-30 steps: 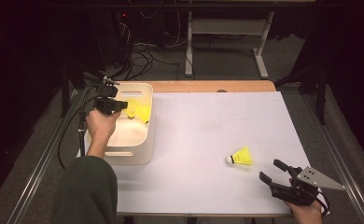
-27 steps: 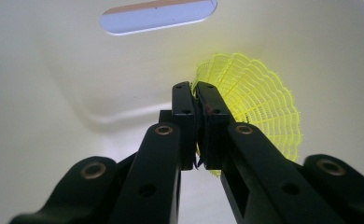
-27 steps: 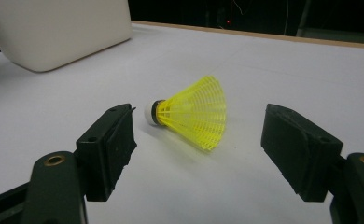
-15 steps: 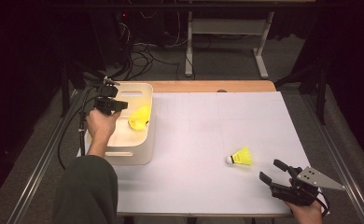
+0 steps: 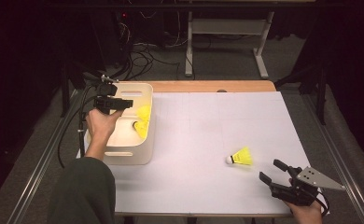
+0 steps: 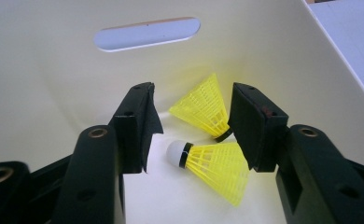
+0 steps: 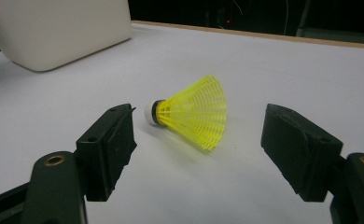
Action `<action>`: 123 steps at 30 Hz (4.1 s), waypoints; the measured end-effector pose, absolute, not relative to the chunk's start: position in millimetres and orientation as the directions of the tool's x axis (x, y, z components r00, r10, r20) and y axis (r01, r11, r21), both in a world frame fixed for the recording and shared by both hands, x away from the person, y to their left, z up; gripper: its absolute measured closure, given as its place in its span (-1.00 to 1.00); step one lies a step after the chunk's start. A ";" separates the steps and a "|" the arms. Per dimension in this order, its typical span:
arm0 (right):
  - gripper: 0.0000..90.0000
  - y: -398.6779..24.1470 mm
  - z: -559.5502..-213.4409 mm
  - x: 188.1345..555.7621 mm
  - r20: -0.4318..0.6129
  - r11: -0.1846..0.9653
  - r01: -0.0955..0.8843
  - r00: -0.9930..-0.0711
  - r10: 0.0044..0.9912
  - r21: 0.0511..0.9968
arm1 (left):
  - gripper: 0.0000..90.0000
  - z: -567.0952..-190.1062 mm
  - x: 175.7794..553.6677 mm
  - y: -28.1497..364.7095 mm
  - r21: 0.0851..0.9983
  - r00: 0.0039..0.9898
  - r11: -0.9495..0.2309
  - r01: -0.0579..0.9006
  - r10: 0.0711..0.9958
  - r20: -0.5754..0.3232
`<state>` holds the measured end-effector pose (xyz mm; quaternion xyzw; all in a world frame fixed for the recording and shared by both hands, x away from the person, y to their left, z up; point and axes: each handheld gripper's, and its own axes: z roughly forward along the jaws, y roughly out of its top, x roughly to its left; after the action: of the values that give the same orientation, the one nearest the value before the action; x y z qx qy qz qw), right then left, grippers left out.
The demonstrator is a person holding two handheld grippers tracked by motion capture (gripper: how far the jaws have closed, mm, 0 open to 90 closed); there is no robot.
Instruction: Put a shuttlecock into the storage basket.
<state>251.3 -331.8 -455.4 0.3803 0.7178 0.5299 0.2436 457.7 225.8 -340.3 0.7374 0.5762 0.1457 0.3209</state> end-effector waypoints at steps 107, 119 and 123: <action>-0.42 -331.8 -455.3 251.5 0.056 0.148 0.287 -0.596 0.801 0.947 | -0.13 -313.9 438.0 138.7 0.747 0.508 -0.244 0.618 0.850 -0.142; -0.42 -331.8 -455.3 251.4 0.057 0.147 0.287 -0.597 0.800 0.947 | -0.13 -316.8 436.8 128.1 0.745 0.524 -0.251 0.618 0.838 -0.153; -0.41 -331.7 -455.2 251.3 0.056 0.147 0.286 -0.598 0.800 0.947 | -0.13 -317.1 436.2 124.8 0.744 0.528 -0.256 0.617 0.836 -0.150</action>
<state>251.3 -331.7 -455.2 0.3781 0.7180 0.5324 0.2410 436.2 124.8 -317.1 0.7804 0.4654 0.1388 0.3940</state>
